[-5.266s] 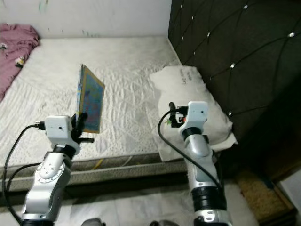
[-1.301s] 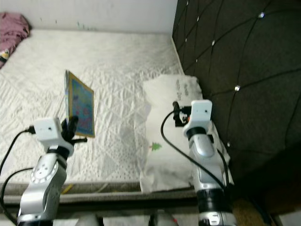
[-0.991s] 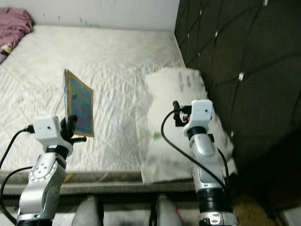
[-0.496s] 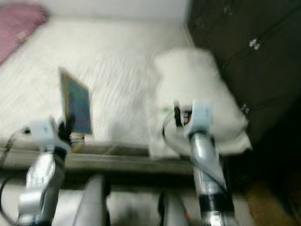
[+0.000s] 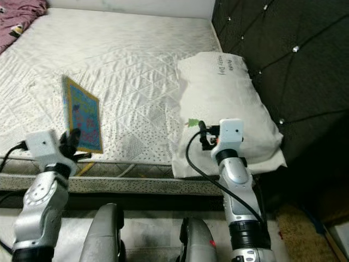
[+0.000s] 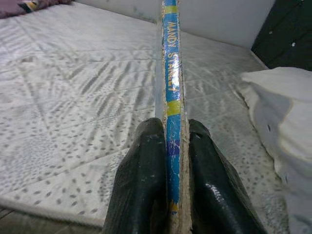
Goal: Clean up the room
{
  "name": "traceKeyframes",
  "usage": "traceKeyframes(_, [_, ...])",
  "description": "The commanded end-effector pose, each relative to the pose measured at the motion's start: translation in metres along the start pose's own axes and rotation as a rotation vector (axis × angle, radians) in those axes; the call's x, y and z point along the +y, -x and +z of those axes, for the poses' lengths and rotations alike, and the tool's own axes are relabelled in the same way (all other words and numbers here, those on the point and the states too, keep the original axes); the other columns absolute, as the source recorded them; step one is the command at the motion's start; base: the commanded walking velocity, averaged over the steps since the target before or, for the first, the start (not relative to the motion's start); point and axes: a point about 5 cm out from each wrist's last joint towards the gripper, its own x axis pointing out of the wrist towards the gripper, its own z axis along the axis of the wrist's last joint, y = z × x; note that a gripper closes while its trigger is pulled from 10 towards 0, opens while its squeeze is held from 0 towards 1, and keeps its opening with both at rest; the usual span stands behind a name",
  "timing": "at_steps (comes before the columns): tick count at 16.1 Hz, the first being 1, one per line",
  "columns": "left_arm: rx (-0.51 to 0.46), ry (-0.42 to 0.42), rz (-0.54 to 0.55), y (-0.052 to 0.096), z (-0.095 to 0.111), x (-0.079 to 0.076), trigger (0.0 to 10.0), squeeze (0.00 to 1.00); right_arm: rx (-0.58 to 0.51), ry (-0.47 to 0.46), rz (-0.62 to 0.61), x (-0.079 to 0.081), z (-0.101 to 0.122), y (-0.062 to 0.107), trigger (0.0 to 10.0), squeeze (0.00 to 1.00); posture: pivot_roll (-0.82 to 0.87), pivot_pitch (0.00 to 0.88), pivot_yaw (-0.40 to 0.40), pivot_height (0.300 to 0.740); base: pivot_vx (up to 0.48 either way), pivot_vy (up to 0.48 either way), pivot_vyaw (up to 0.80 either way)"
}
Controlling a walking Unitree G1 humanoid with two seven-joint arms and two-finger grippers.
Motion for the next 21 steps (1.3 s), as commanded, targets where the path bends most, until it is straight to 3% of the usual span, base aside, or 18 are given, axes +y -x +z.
traceKeyframes(1, [-0.047,-0.007,-0.012,-0.003,0.008,-0.001,10.0,0.0,-0.015,0.002,-0.002,-0.002,0.005,0.0,10.0,0.0,0.03,0.068,-0.05,0.623,0.304,0.0,0.0])
traceKeyframes(15, [-0.039,0.038,-0.009,-0.018,0.004,-0.01,10.0,0.0,0.001,0.029,0.009,-0.007,0.006,0.003,10.0,0.0,0.0,0.081,-0.075,0.623,0.28,0.0,0.0])
traceKeyframes(17, [0.03,0.106,0.012,-0.025,-0.004,-0.012,10.0,0.0,0.003,0.034,0.018,-0.009,0.007,0.003,10.0,0.0,0.0,0.081,-0.084,0.623,0.0,0.0,0.0])
traceKeyframes(18, [0.086,0.192,0.023,-0.031,-0.011,-0.016,10.0,0.0,0.004,0.036,0.023,-0.01,0.009,0.002,10.0,0.0,-0.01,0.082,-0.09,0.614,0.0,0.0,0.0])
traceKeyframes(21, [0.133,0.246,-0.003,-0.039,-0.017,-0.025,10.0,0.0,-0.003,0.041,0.035,-0.012,0.011,0.003,10.0,0.0,-0.02,0.081,-0.097,0.589,0.0,0.0,0.0])
